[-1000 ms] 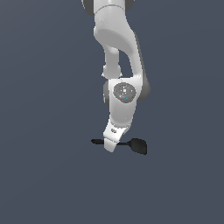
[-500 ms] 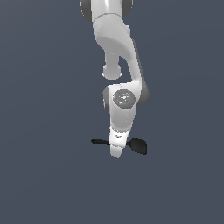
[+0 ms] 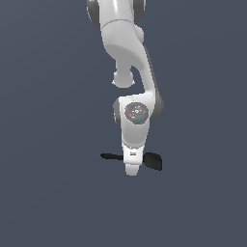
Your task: Pick up the object and move it to a goal position.
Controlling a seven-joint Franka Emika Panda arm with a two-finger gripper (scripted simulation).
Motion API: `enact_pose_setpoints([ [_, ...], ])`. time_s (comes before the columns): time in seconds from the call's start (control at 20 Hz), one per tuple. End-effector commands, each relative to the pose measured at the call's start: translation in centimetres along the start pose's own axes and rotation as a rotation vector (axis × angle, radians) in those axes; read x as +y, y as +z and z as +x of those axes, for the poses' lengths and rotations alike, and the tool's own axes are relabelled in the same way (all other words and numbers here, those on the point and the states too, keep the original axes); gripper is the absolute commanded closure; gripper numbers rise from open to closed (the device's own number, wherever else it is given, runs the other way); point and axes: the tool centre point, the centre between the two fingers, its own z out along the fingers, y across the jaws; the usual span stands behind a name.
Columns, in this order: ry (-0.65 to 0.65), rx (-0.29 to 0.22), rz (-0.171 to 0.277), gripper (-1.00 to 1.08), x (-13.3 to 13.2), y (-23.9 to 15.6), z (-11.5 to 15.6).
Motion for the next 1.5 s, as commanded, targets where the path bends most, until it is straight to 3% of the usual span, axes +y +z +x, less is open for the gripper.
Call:
enact_pose_setpoints([
  [0.0, -0.018, 0.001, 0.0, -0.92, 0.1, 0.1, 0.0],
  [0.35, -0.021, 0.001, 0.0, -0.92, 0.0, 0.5, 0.0],
  [1.05, -0.025, 0.001, 0.0, -0.92, 0.1, 5.2, 0.1],
  [1.1, -0.025, 0.001, 0.0, 1.08, 0.1, 5.2, 0.1],
  [1.45, -0.025, 0.001, 0.0, 1.08, 0.1, 5.2, 0.1],
])
